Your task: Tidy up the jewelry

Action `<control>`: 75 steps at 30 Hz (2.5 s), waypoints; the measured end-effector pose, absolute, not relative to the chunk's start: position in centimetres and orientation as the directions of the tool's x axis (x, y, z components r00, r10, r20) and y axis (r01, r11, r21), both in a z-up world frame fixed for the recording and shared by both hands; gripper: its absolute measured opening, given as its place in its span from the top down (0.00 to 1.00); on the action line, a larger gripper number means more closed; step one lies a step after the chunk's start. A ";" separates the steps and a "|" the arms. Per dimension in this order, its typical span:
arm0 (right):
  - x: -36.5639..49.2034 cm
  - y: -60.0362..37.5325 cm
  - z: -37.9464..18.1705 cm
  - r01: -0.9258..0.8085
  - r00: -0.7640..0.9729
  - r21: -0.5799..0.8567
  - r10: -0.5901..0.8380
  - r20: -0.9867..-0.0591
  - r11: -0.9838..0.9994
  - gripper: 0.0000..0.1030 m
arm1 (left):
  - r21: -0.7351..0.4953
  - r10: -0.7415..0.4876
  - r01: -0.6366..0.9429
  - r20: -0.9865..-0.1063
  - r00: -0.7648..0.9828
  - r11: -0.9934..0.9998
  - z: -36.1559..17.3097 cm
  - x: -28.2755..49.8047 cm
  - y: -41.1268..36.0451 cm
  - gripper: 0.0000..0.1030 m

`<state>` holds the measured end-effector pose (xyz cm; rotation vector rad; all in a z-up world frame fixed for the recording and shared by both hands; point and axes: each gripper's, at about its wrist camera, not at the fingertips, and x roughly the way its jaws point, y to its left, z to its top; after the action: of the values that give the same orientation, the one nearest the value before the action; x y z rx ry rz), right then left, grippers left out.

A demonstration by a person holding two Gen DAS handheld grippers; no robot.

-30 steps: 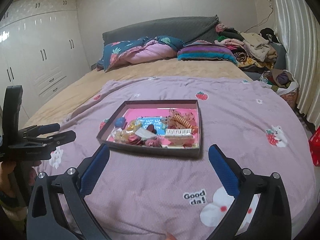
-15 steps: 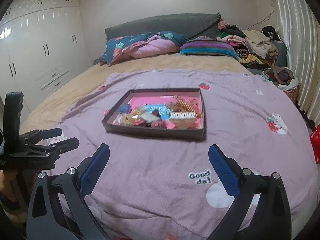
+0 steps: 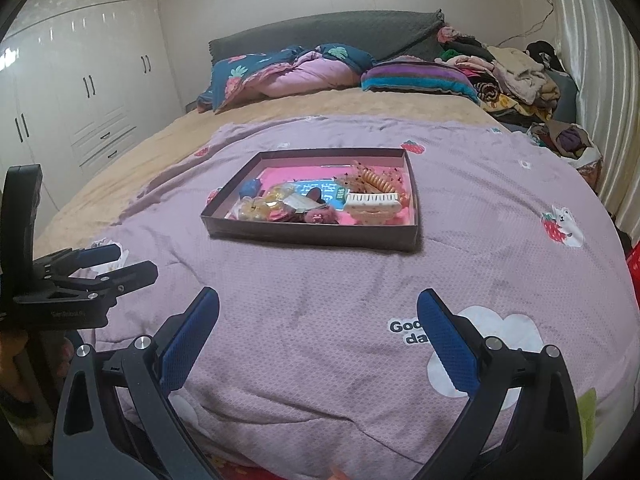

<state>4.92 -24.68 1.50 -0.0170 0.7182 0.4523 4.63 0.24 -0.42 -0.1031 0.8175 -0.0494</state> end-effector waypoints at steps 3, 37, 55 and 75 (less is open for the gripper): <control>5.0 -24.8 1.4 -0.400 0.661 0.141 0.391 -0.640 0.906 0.04 | -0.111 -0.083 0.002 -0.729 0.679 0.994 -0.5 4.7 0.2 0.09; 5.3 -25.3 1.7 -0.393 0.665 0.142 0.388 -0.638 0.909 0.04 | -0.111 -0.084 0.003 -0.729 0.679 0.994 -0.5 4.8 0.1 0.09; 5.4 -25.3 1.7 -0.393 0.665 0.141 0.387 -0.639 0.909 0.04 | -0.110 -0.079 -0.002 -0.729 0.680 0.994 -0.4 4.9 0.3 0.09; 5.2 -25.4 1.7 -0.388 0.666 0.141 0.383 -0.640 0.911 0.04 | -0.110 -0.080 -0.002 -0.730 0.679 0.994 -0.4 4.8 0.3 0.09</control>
<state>5.21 -25.36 1.67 -0.0079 0.7207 0.4351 4.82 0.26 -0.40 -0.1049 0.8240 -0.0436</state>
